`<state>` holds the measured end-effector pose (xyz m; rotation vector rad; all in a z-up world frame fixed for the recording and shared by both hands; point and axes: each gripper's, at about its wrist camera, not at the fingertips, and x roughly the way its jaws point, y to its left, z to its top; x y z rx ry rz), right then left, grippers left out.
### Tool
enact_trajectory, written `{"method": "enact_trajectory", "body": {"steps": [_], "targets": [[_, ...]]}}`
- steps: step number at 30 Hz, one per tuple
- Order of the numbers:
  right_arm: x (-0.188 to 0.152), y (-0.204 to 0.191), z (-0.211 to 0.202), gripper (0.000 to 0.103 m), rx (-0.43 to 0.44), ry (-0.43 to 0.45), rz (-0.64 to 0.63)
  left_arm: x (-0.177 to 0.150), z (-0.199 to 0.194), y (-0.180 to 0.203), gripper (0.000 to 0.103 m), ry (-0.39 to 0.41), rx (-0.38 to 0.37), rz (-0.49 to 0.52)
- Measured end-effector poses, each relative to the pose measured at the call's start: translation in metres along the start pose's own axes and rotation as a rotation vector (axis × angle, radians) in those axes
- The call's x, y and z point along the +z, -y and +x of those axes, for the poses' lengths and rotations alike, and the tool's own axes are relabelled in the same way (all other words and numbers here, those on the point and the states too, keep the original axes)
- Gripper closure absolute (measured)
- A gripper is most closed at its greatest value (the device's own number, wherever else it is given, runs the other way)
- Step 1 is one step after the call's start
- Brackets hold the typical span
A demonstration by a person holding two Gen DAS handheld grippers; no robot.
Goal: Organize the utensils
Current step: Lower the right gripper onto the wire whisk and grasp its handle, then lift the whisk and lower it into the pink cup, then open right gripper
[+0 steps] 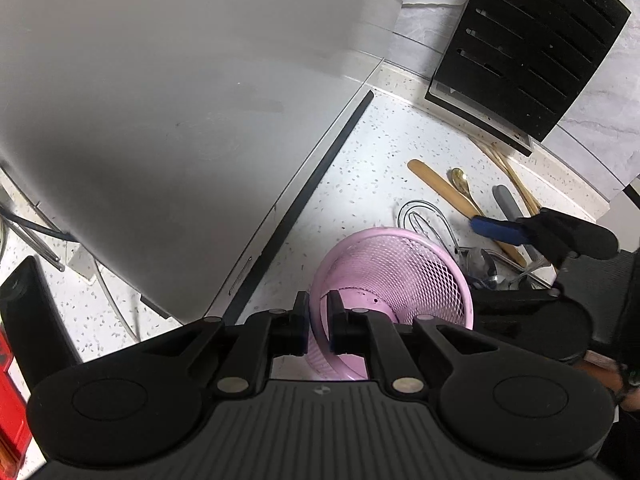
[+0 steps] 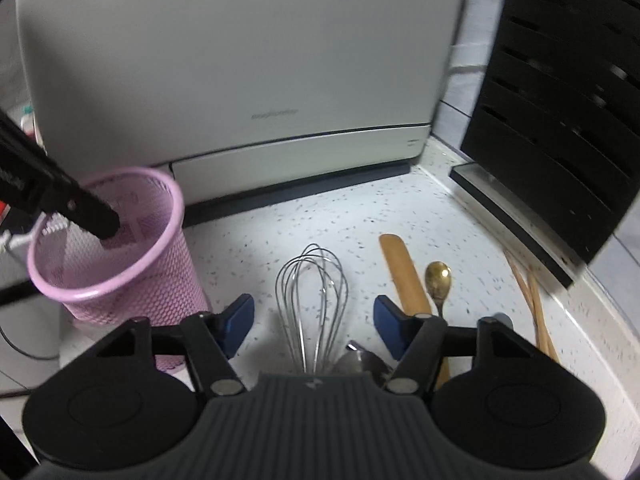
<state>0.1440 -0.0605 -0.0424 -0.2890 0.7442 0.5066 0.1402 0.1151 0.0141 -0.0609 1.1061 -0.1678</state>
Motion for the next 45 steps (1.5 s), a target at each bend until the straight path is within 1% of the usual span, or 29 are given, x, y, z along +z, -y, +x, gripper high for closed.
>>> {"method": "enact_trajectory", "body": {"steps": [1, 3, 6, 10, 14, 19, 23, 26, 30, 35, 42, 45], "targets": [[0.000, -0.002, 0.004, 0.047, -0.004, -0.007, -0.016, 0.000, 0.000, 0.000, 0.094, 0.001, 0.001, 0.003], [0.001, -0.003, 0.011, 0.055, -0.009, -0.024, -0.029, 0.000, 0.000, 0.002, 0.093, 0.000, 0.005, 0.007], [0.002, -0.001, 0.024, 0.059, -0.008, -0.038, -0.023, 0.001, 0.000, 0.001, 0.093, -0.007, -0.005, -0.003], [0.004, 0.001, 0.033, 0.061, 0.004, -0.053, 0.008, 0.002, -0.001, -0.002, 0.093, -0.029, -0.029, -0.038], [0.003, 0.001, 0.035, 0.061, 0.008, -0.051, 0.014, 0.001, -0.003, -0.004, 0.091, -0.059, -0.047, -0.069], [0.001, 0.002, 0.036, 0.061, 0.019, -0.050, 0.032, 0.000, -0.007, -0.002, 0.091, -0.046, -0.045, -0.067], [0.000, 0.003, 0.037, 0.062, 0.027, -0.043, 0.035, -0.002, -0.010, 0.002, 0.095, -0.025, -0.043, -0.039], [-0.001, 0.002, 0.036, 0.063, 0.028, -0.031, 0.037, -0.003, -0.009, 0.007, 0.097, -0.010, -0.040, -0.025], [0.000, 0.004, 0.026, 0.064, 0.023, 0.005, 0.063, -0.002, -0.007, 0.010, 0.097, -0.009, -0.022, -0.017], [-0.002, 0.011, 0.013, 0.064, 0.027, 0.044, 0.102, -0.003, -0.008, 0.012, 0.097, 0.006, -0.027, -0.003], [0.001, 0.019, 0.001, 0.065, 0.037, 0.084, 0.150, -0.003, -0.007, 0.014, 0.097, 0.001, -0.021, -0.007], [0.002, 0.023, -0.010, 0.065, 0.045, 0.116, 0.184, -0.003, -0.007, 0.015, 0.097, 0.001, -0.018, -0.006]]}}
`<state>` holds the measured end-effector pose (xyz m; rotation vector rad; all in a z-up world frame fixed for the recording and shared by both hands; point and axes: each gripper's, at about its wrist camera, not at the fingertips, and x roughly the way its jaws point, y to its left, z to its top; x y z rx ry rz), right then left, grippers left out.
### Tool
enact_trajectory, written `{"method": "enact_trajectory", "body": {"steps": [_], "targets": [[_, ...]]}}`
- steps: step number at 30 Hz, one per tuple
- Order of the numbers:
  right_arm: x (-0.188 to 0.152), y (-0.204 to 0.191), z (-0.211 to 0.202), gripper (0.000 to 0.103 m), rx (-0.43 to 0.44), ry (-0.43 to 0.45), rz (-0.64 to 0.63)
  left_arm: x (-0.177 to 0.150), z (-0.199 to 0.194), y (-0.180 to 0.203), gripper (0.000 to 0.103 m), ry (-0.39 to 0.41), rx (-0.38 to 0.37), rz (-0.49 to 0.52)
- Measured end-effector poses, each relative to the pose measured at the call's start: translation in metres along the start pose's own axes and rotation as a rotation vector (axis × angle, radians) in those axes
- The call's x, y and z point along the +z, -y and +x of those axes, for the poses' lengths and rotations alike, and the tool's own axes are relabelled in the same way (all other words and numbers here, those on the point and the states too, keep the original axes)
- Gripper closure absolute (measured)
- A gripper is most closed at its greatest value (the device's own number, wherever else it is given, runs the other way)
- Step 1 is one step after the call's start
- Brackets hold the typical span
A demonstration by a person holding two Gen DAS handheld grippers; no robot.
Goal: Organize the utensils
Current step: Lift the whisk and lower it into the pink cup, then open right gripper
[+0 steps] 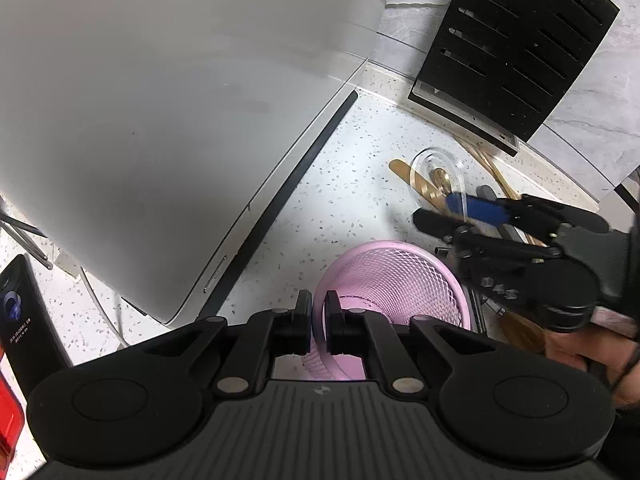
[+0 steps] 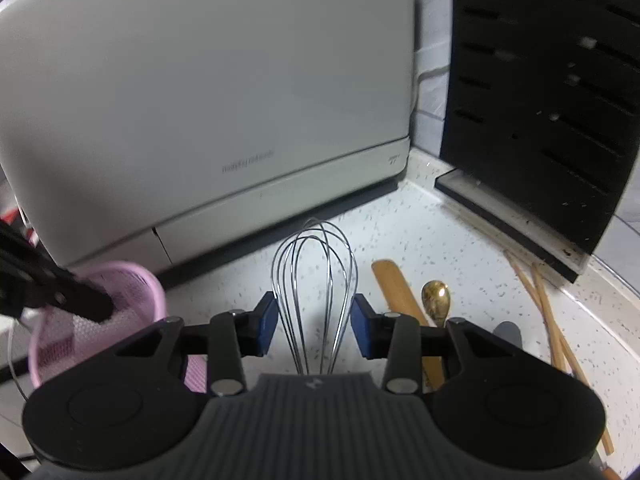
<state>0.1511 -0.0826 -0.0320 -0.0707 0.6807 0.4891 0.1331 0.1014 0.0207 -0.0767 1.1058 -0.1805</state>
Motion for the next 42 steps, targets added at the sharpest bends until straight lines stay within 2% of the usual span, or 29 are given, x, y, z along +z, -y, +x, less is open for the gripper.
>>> {"method": "enact_trajectory", "body": {"steps": [7, 12, 24, 34, 42], "targets": [[0.007, 0.008, -0.040, 0.065, 0.033, 0.119, 0.091, 0.002, 0.002, 0.002, 0.096, -0.004, -0.001, 0.004], [0.011, 0.013, -0.058, 0.065, 0.026, 0.196, 0.124, 0.003, 0.004, 0.003, 0.096, -0.010, 0.000, -0.003], [0.019, 0.016, -0.093, 0.066, 0.046, 0.277, 0.131, 0.004, 0.008, 0.009, 0.096, -0.013, -0.006, 0.005], [0.028, 0.004, -0.137, 0.066, 0.153, 0.395, 0.120, 0.004, 0.009, 0.012, 0.096, -0.013, -0.004, 0.012], [0.026, -0.006, -0.141, 0.066, 0.204, 0.398, 0.098, 0.006, 0.010, 0.013, 0.096, -0.015, -0.007, 0.018]]}}
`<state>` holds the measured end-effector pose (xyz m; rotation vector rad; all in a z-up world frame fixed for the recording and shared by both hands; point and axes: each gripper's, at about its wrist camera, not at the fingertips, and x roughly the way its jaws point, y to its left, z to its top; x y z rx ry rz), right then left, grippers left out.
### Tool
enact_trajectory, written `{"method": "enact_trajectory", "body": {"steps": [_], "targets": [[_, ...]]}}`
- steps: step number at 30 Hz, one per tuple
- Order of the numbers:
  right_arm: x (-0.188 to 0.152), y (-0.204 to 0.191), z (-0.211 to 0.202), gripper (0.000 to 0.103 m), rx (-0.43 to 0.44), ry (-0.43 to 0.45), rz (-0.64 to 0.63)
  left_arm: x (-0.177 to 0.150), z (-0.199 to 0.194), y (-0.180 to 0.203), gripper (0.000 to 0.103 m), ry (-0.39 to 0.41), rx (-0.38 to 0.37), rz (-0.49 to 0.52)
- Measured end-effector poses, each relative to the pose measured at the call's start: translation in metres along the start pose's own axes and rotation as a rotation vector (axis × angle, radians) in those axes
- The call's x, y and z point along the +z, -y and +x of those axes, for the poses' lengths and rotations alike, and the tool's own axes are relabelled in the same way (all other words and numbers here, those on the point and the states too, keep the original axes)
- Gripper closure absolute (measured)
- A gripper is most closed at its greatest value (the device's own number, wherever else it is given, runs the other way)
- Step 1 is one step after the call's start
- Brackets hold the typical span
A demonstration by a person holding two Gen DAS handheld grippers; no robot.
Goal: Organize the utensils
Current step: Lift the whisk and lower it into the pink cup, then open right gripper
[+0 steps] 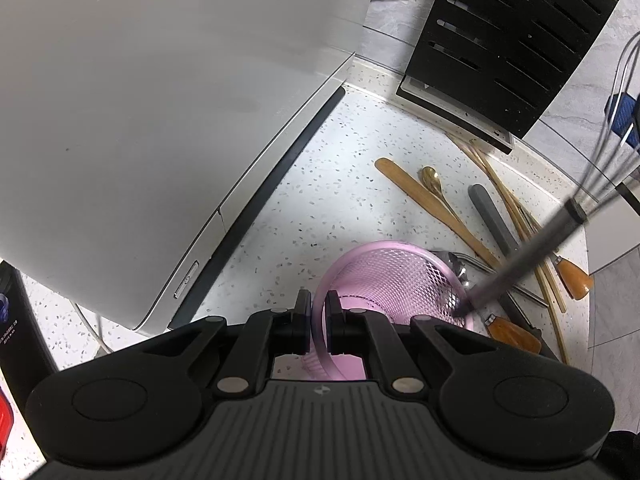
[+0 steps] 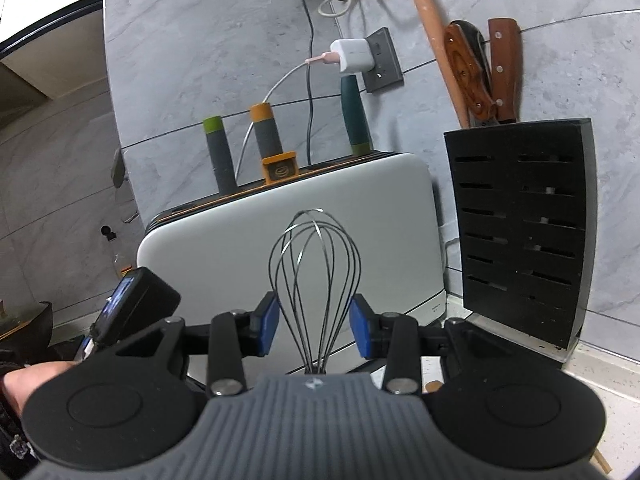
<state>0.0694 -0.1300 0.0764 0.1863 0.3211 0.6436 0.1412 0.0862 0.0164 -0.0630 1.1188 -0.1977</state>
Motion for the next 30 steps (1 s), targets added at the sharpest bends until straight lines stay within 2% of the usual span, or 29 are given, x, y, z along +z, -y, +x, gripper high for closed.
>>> {"method": "enact_trajectory", "body": {"steps": [3, 10, 15, 27, 30], "targets": [[-0.002, -0.001, 0.002, 0.066, 0.009, -0.017, -0.005, 0.000, 0.000, 0.001, 0.096, 0.000, -0.001, 0.003], [-0.024, -0.002, 0.023, 0.066, -0.002, -0.134, -0.041, -0.001, 0.002, 0.002, 0.096, -0.004, -0.001, 0.007], [-0.034, -0.002, 0.035, 0.066, -0.008, -0.178, -0.050, -0.001, 0.002, 0.002, 0.096, -0.004, -0.009, 0.008], [-0.045, 0.002, 0.053, 0.066, -0.019, -0.209, -0.042, -0.007, -0.022, -0.008, 0.097, 0.026, -0.072, -0.011], [-0.045, 0.002, 0.056, 0.066, -0.013, -0.203, -0.036, -0.008, -0.021, -0.005, 0.098, 0.030, -0.059, 0.008]]}}
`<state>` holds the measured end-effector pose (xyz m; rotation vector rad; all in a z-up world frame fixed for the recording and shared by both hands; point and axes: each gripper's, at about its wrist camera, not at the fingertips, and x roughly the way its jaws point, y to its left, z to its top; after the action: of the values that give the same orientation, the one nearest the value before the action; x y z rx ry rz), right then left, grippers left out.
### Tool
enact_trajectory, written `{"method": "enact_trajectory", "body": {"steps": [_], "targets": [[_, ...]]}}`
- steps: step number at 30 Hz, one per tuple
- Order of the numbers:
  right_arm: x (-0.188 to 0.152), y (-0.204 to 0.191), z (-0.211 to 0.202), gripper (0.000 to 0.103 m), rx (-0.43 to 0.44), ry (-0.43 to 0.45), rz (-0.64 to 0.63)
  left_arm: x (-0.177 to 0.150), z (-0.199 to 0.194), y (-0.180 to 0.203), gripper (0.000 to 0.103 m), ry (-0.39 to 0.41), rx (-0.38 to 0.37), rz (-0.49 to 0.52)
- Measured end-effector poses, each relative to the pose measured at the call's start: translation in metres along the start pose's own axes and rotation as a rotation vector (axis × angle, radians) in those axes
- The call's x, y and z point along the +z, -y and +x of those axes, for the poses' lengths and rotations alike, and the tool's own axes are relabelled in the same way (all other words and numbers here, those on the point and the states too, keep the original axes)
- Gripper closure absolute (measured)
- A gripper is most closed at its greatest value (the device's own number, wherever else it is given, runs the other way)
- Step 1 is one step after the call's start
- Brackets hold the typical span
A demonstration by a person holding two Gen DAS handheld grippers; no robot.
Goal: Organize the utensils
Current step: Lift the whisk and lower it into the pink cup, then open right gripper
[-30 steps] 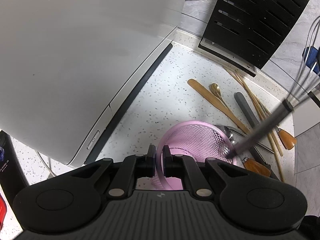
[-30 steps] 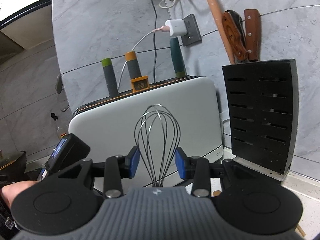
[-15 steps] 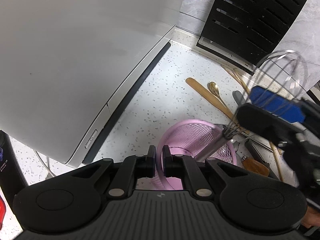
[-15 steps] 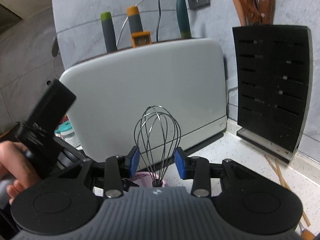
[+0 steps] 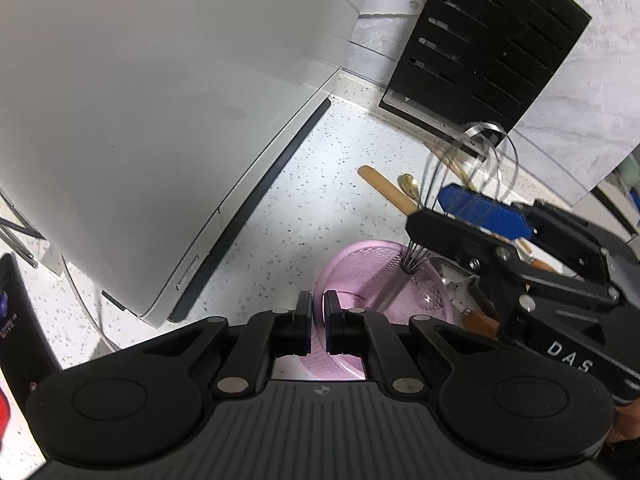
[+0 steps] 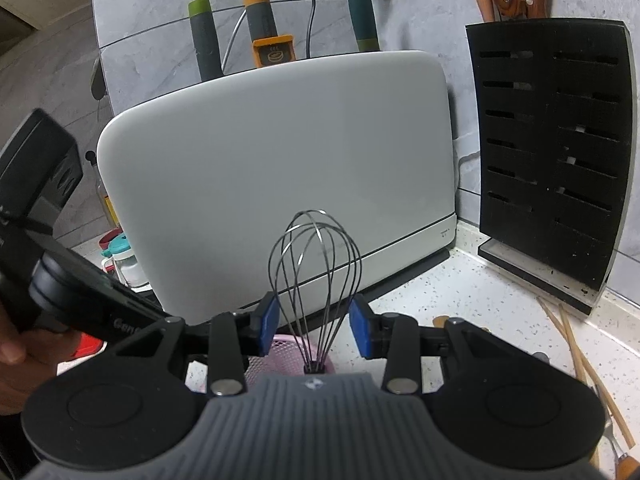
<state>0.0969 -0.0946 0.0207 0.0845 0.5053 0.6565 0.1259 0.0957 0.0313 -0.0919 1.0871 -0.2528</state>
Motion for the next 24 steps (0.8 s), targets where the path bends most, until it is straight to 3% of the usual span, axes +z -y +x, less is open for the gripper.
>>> {"method": "enact_trajectory", "body": {"steps": [16, 24], "targets": [[-0.006, 0.003, 0.018, 0.061, 0.051, -0.054, 0.043, 0.000, 0.002, 0.003, 0.098, 0.013, 0.009, 0.013], [-0.004, 0.008, -0.001, 0.056, 0.064, -0.036, 0.033, 0.000, 0.002, 0.002, 0.098, 0.013, 0.009, 0.017]]}}
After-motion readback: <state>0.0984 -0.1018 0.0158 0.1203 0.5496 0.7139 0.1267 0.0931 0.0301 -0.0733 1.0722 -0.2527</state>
